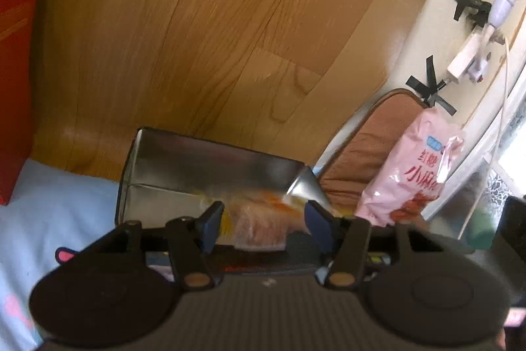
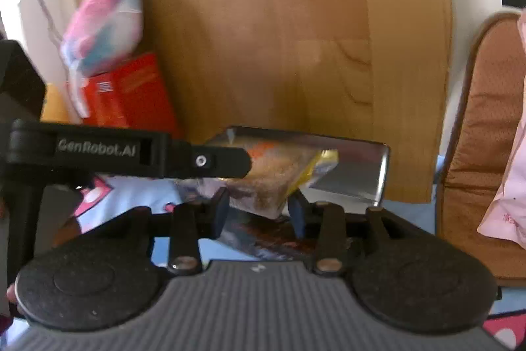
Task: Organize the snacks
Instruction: 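Lift the pastry bag with the left gripper and drop it into the tin box, then grasp the light green leaf-print packet with the left gripper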
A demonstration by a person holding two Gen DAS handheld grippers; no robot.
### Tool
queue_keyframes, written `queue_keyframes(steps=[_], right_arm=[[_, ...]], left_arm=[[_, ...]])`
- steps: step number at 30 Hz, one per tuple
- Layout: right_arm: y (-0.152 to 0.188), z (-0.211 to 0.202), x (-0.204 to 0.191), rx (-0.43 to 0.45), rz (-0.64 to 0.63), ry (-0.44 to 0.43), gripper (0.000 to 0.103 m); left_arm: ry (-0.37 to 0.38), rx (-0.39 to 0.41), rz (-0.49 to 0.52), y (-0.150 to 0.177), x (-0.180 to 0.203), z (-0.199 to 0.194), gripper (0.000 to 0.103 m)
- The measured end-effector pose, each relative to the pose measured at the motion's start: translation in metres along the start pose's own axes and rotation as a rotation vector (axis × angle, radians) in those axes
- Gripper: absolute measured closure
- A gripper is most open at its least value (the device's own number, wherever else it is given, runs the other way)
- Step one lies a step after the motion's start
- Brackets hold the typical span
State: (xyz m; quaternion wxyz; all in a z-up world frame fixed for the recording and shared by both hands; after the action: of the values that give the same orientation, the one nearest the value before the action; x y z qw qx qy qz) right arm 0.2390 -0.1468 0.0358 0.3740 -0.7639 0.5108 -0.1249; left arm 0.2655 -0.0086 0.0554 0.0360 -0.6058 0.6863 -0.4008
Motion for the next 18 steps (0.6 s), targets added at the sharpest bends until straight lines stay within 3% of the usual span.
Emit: queue_keyframes(steps=[4,7,9,13,18], right_arm=[[0.003,-0.007,0.023,0.021,0.071,-0.002,0.057],[0.017,-0.026,0.041,0.039,0.139,-0.054,0.057],[0.033,-0.034,0.052,0.027,0.182,-0.099,0.058],[0.061,-0.022,0.067,-0.076,0.291,-0.147,0.058],[0.065,0.013,0.066,-0.206,0.38,-0.234,0.061]], left_arm=[[0.025,0.018,0.024,0.014,-0.006,-0.014,0.045],[0.045,0.006,0.044,0.036,-0.011,-0.021,0.045],[0.018,-0.012,0.053,0.051,-0.015,-0.017,0.045],[-0.037,-0.09,0.016,0.067,-0.024,0.006,0.045],[-0.131,-0.144,0.03,0.086,-0.028,0.014,0.049]])
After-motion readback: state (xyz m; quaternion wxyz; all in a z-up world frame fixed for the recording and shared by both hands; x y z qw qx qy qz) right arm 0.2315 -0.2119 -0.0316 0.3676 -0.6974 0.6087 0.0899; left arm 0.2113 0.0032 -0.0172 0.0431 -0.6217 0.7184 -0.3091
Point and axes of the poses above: each gripper's, at about its wrist camera, not at the fingertips, and z roughly the way its jaws point, x to its right, y to its underside, the point moved 3 cm from there along z, roughly the way its jaws point, and after that the axes turned 14 degrees about -x, right-handed, at the moved point
